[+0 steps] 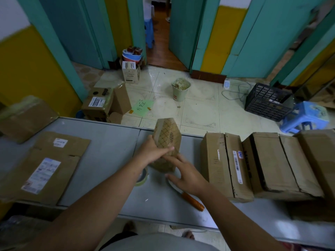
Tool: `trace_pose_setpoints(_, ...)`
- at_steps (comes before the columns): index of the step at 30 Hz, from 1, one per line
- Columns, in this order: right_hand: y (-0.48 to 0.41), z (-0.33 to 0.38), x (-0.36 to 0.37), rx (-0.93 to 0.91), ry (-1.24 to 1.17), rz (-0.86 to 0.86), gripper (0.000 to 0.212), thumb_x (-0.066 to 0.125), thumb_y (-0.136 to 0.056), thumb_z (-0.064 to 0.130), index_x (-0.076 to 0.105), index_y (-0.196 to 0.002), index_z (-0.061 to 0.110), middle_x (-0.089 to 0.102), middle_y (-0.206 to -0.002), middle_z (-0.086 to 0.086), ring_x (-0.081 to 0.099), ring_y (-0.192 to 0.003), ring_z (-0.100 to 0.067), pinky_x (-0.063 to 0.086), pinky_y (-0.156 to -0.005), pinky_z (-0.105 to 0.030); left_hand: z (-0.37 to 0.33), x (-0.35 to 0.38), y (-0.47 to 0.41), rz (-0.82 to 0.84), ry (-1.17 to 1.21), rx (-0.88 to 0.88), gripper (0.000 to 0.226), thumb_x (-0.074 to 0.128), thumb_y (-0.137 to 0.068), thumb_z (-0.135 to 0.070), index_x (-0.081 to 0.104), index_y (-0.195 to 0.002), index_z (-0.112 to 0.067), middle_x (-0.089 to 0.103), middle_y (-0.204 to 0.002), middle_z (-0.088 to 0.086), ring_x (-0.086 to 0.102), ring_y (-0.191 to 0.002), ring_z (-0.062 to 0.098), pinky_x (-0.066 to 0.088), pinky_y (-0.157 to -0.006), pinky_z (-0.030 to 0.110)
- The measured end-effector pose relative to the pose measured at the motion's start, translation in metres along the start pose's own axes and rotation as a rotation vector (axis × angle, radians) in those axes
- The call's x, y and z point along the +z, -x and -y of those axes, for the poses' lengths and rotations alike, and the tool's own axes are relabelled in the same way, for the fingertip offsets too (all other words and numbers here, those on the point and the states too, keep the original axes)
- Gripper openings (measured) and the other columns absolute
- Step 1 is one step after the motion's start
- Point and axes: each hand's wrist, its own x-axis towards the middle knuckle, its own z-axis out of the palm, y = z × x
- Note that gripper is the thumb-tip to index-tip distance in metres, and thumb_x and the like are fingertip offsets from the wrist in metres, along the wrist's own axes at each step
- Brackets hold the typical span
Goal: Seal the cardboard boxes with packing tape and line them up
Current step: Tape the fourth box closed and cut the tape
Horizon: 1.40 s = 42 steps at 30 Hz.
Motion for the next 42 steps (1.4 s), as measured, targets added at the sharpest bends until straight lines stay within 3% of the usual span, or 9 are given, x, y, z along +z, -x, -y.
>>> trace_pose_setpoints(5, 0.006, -0.005, -0.008, 0.248, -0.251, -0.433, 0.04, 0.069, -0.1, 0.03, 0.06, -0.138, 0.03, 0.063, -0.131, 0.012, 0.06, -0.124, -0.008, 0.055, -0.103, -0.037, 0.006, -0.019, 0.009, -0.01, 0.212, 0.076, 0.054, 0.087, -0.08, -0.051, 0.059, -0.123, -0.035, 0.072, -0.115, -0.014, 0.072, -0.103, 0.009, 0.063, -0.075, 0.029)
trace_pose_setpoints(7, 0.008, -0.009, -0.013, 0.436, -0.432, -0.531, 0.048, 0.074, -0.095, 0.044, 0.058, -0.139, 0.032, 0.063, -0.133, 0.011, 0.06, -0.124, -0.008, 0.056, -0.103, -0.042, 0.011, -0.028, 0.017, 0.02, 0.325, 0.093, 0.044, 0.085, -0.084, -0.048, 0.065, -0.121, -0.035, 0.078, -0.112, -0.012, 0.076, -0.104, 0.013, 0.064, -0.081, 0.036)
trace_pose_setpoints(11, 0.003, -0.006, -0.022, 0.676, -0.843, -0.377, 0.101, 0.082, -0.074, 0.069, 0.037, -0.158, 0.033, 0.06, -0.146, -0.002, 0.061, -0.131, -0.023, 0.053, -0.108, -0.053, 0.013, -0.038, 0.035, 0.117, 0.558, 0.025, 0.034, 0.073, -0.094, -0.047, 0.073, -0.123, -0.029, 0.081, -0.114, 0.001, 0.078, -0.102, 0.024, 0.066, -0.076, 0.044)
trace_pose_setpoints(14, -0.004, 0.003, -0.024, 0.573, -1.043, -0.262, 0.084, 0.086, -0.079, 0.055, 0.05, -0.148, 0.023, 0.071, -0.133, -0.006, 0.07, -0.121, -0.028, 0.058, -0.1, -0.054, 0.012, -0.035, 0.042, 0.173, 0.628, -0.019, 0.03, 0.059, -0.106, -0.041, 0.073, -0.125, -0.023, 0.081, -0.114, 0.006, 0.078, -0.104, 0.026, 0.063, -0.072, 0.039)
trace_pose_setpoints(19, -0.01, 0.02, -0.029, 0.558, -0.832, -0.49, 0.074, 0.088, -0.081, 0.039, 0.049, -0.144, 0.026, 0.071, -0.128, -0.001, 0.073, -0.111, -0.02, 0.064, -0.088, -0.042, 0.011, -0.02, 0.034, 0.009, 0.325, 0.057, 0.058, 0.069, -0.102, -0.039, 0.048, -0.155, -0.031, 0.058, -0.144, -0.01, 0.062, -0.129, 0.022, 0.054, -0.106, 0.048)
trace_pose_setpoints(23, -0.005, 0.024, -0.041, 0.489, -0.519, -0.58, 0.071, 0.084, -0.082, 0.044, 0.041, -0.139, 0.036, 0.062, -0.126, 0.015, 0.066, -0.114, -0.008, 0.062, -0.084, -0.025, 0.002, 0.01, 0.03, 0.008, 0.236, 0.208, 0.071, 0.072, -0.099, -0.042, 0.032, -0.157, -0.055, 0.044, -0.149, -0.016, 0.056, -0.128, 0.011, 0.055, -0.091, 0.031)
trace_pose_setpoints(27, 0.005, 0.024, -0.057, 0.552, -0.11, -0.526, 0.082, 0.076, -0.078, 0.063, 0.038, -0.145, 0.034, 0.059, -0.128, 0.012, 0.062, -0.113, -0.009, 0.062, -0.084, -0.036, -0.016, 0.054, 0.026, 0.175, 0.266, 0.225, 0.066, 0.066, -0.104, -0.04, 0.032, -0.16, -0.052, 0.044, -0.162, -0.006, 0.052, -0.142, 0.018, 0.053, -0.111, 0.046)
trace_pose_setpoints(35, 0.072, -0.003, -0.125, 0.641, -0.484, -0.586, 0.046, 0.067, -0.093, 0.057, 0.062, -0.128, 0.028, 0.073, -0.118, 0.005, 0.071, -0.112, -0.018, 0.064, -0.076, -0.028, -0.05, 0.094, 0.028, 0.221, 0.364, 0.223, 0.074, 0.071, -0.1, -0.044, 0.031, -0.162, -0.046, 0.048, -0.156, -0.008, 0.049, -0.141, 0.016, 0.057, -0.107, 0.049)
trace_pose_setpoints(42, 0.096, -0.02, -0.148, 0.866, 0.089, -0.475, 0.031, 0.059, -0.104, 0.039, 0.053, -0.123, 0.015, 0.065, -0.116, -0.007, 0.066, -0.098, -0.02, 0.057, -0.072, -0.031, -0.066, 0.141, 0.045, 0.216, 0.266, 0.322, 0.074, 0.074, -0.1, -0.025, 0.036, -0.163, -0.034, 0.056, -0.148, -0.013, 0.057, -0.136, 0.012, 0.059, -0.104, 0.039)
